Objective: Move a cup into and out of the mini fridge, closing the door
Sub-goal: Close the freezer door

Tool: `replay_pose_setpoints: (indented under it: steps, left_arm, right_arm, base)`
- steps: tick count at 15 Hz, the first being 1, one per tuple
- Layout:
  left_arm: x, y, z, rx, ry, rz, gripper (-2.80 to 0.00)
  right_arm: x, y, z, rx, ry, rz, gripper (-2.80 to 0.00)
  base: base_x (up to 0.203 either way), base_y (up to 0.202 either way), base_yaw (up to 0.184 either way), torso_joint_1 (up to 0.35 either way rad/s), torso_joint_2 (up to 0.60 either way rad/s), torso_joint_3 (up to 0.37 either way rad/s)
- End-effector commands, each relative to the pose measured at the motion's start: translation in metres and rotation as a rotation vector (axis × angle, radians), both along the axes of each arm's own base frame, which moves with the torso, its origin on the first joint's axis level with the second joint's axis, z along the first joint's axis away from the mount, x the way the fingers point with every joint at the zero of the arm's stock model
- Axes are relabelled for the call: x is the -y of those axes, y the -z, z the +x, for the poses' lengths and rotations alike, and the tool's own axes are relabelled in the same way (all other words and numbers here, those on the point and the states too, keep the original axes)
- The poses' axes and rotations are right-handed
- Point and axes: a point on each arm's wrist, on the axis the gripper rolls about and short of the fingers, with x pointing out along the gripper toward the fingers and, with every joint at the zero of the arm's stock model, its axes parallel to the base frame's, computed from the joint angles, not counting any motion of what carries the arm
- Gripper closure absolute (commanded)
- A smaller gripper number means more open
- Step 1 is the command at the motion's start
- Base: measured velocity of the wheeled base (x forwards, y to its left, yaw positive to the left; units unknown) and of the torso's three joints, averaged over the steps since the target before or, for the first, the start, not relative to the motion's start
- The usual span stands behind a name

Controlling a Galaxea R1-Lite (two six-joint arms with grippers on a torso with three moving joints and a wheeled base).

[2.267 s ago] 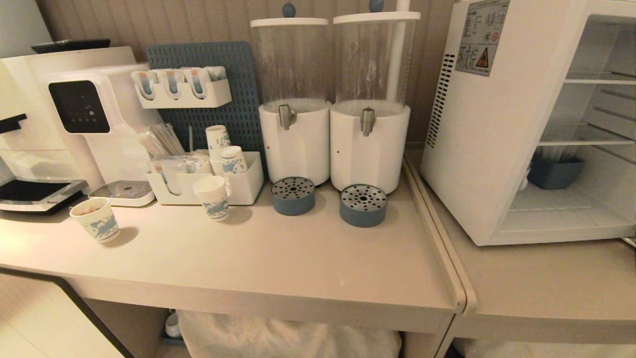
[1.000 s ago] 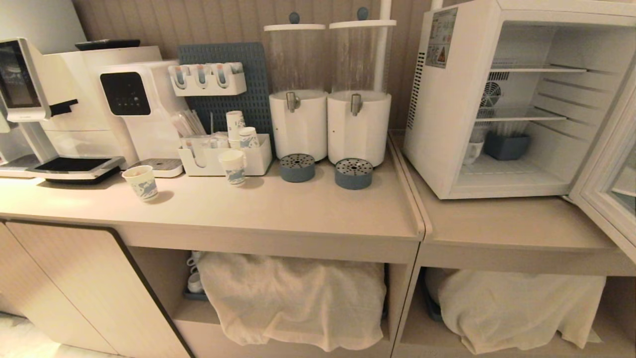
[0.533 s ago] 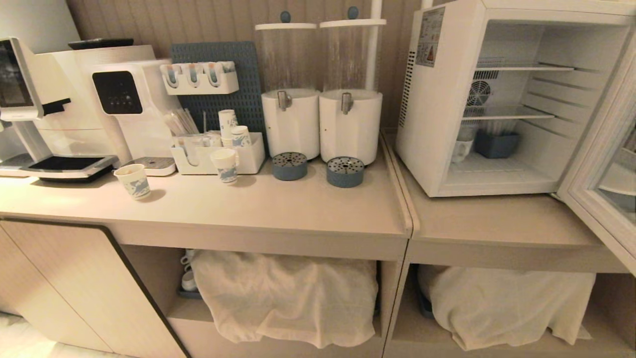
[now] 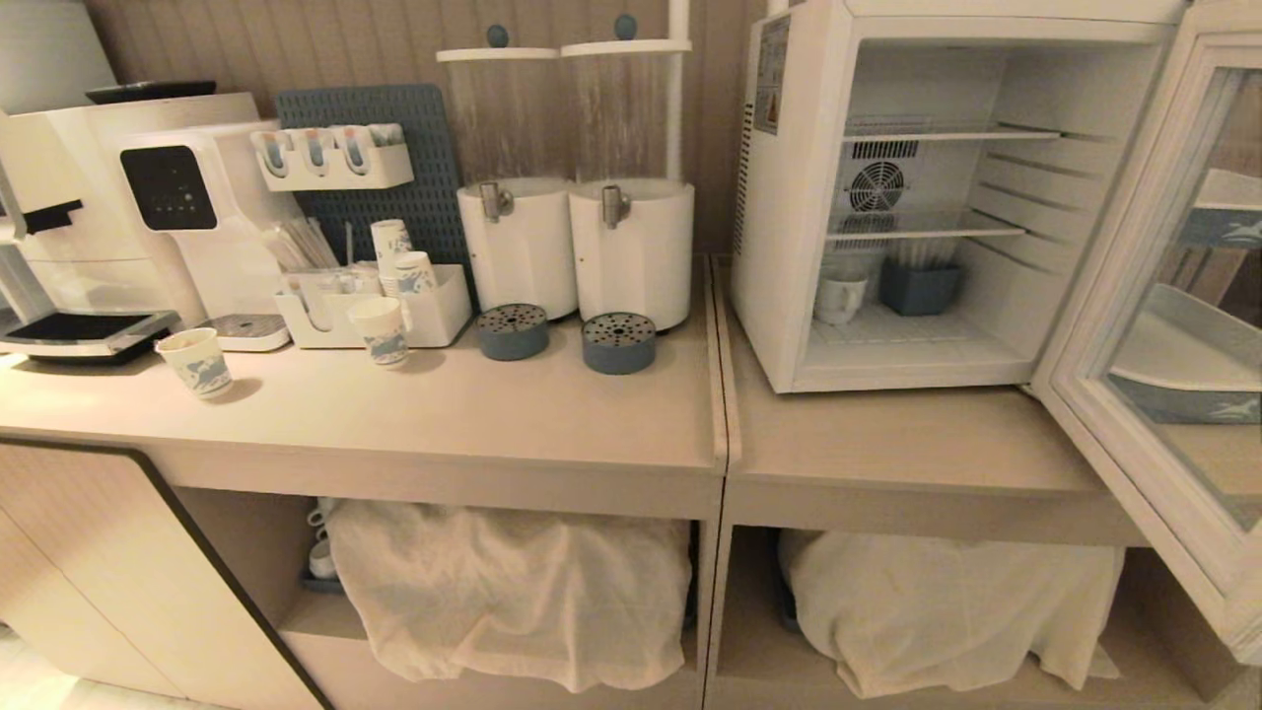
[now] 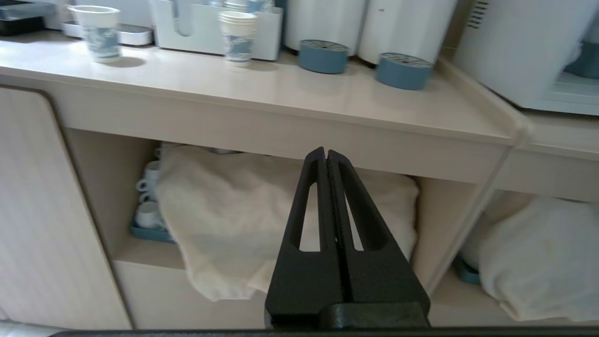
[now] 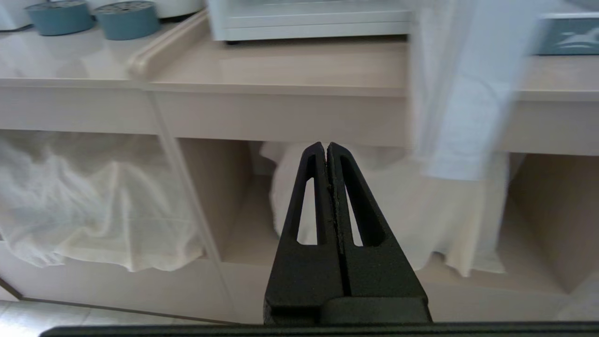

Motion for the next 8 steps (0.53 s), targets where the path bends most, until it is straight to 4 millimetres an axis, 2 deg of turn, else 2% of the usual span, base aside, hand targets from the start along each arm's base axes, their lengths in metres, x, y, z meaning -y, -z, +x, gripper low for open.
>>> replay_pose_setpoints:
  steps: [1,8]
  left_arm:
    - [0.0,0.0111,0.0029,-0.034,0.0,-0.002,0.0]
    - [0.0,0.0111,0.0029,-0.034,0.001,-0.005,0.0]
  right_arm:
    - [0.0,0.0,0.0002,-0.003,-0.001,0.0,0.0]
    - [0.0,0.0,0.0002,-0.003,-0.001,0.0,0.0]
  base:
    - [0.0,-0.197,-0.001,0.006,0.0,-0.002]
    - [0.0,-0.192,0.0,0.002,0.0,0.002]
